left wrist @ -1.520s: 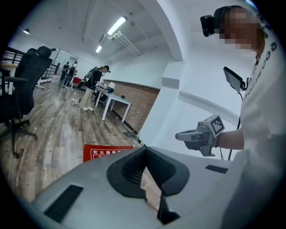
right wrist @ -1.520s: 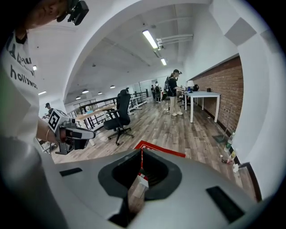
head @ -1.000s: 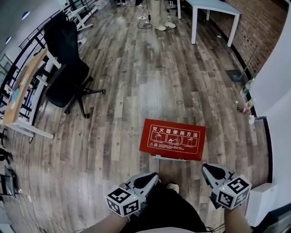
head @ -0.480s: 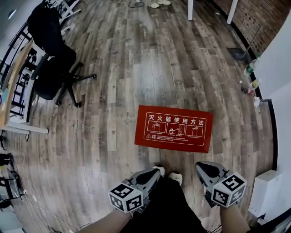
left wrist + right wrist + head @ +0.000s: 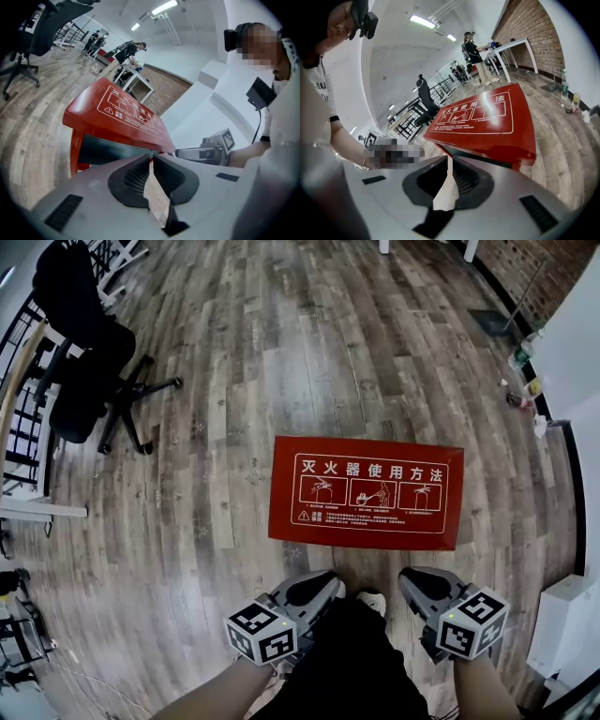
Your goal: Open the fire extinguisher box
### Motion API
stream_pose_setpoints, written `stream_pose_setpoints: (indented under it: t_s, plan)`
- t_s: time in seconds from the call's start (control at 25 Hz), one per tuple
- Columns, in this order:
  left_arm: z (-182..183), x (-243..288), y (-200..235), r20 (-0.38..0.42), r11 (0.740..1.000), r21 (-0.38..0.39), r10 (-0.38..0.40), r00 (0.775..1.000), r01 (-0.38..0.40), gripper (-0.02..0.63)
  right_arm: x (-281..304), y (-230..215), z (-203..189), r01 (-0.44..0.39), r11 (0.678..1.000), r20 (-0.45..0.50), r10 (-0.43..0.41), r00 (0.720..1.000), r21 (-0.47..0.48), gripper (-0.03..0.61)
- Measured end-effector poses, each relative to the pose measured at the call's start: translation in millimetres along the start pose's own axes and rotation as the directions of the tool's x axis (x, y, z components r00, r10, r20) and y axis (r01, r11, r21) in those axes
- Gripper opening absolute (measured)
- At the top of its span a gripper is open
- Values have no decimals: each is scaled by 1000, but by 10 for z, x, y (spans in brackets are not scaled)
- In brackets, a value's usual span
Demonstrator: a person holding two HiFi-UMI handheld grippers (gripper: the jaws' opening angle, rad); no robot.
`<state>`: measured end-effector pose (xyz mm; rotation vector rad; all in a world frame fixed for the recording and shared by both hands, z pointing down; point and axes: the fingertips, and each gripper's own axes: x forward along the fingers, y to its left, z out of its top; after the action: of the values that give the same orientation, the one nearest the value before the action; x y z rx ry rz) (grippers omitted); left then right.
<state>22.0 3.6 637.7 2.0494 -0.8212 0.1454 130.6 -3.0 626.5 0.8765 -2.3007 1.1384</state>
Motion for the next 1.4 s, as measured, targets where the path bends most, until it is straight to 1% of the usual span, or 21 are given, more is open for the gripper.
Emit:
stream_pose_setpoints:
  t_s: [0.04, 0.08, 0.12, 0.16, 0.2, 0.28, 0.36, 0.4, 0.48, 0.56, 0.64, 0.72, 0.8, 0.92, 1.08, 1.16, 1.28, 1.4]
  plan:
    - [-26, 31, 37, 5, 1000, 0, -19, 1000, 19, 11, 49, -22, -36, -7, 1000, 9, 7, 1000, 12, 21]
    - [-51, 63, 83, 12, 999, -5, -31, 999, 31, 14, 102, -38, -73, -22, 999, 18, 22, 1000, 26, 65]
    - [-73, 97, 137, 22, 999, -15, -39, 999, 40, 73, 157, -48, -107, -43, 998, 27, 42, 999, 37, 155]
    - [-90, 133, 189, 34, 998, -28, -47, 998, 48, 167, 210, -55, -132, -65, 997, 38, 64, 997, 41, 171]
    - [-99, 167, 233, 48, 997, -46, -59, 997, 61, 190, 258, -65, -145, -84, 996, 52, 82, 995, 41, 177]
    - [-90, 230, 296, 84, 990, -97, -92, 992, 100, 218, 342, -102, -135, -117, 992, 95, 112, 989, 47, 181]
    - [-50, 296, 354, 129, 977, -154, -127, 983, 147, 229, 416, -166, -88, -148, 986, 156, 134, 979, 79, 183]
    - [-28, 328, 383, 148, 970, -176, -142, 979, 167, 244, 448, -201, -59, -161, 982, 187, 142, 972, 95, 185]
    - [7, 384, 430, 170, 960, -193, -171, 970, 203, 272, 502, -261, -10, -180, 977, 238, 150, 960, 113, 191]
    - [48, 412, 451, 185, 952, -193, -203, 962, 238, 287, 543, -300, 27, -193, 974, 273, 154, 950, 122, 199]
    - [123, 403, 435, 216, 941, -196, -235, 948, 278, 287, 551, -306, 64, -213, 968, 305, 164, 938, 135, 211]
    - [246, 374, 403, 269, 926, -201, -261, 927, 319, 287, 539, -306, 105, -243, 956, 342, 176, 923, 165, 216]
    - [358, 354, 368, 309, 917, -204, -272, 911, 343, 287, 521, -302, 132, -271, 942, 374, 184, 909, 196, 218]
    - [405, 321, 308, 328, 911, -217, -269, 905, 349, 287, 459, -269, 176, -303, 925, 416, 187, 890, 232, 218]
    - [506, 218, 222, 387, 888, -265, -259, 885, 376, 287, 324, -185, 283, -345, 905, 467, 200, 862, 248, 218]
    - [553, 170, 168, 403, 880, -276, -260, 878, 387, 284, 238, -143, 345, -380, 884, 498, 208, 842, 273, 216]
    - [648, 88, 85, 423, 868, -283, -269, 865, 409, 242, 89, -57, 480, -434, 851, 556, 216, 802, 295, 215]
    - [774, 25, 21, 438, 864, -288, -264, 859, 413, 167, -54, 6, 644, -454, 836, 599, 200, 775, 308, 194]
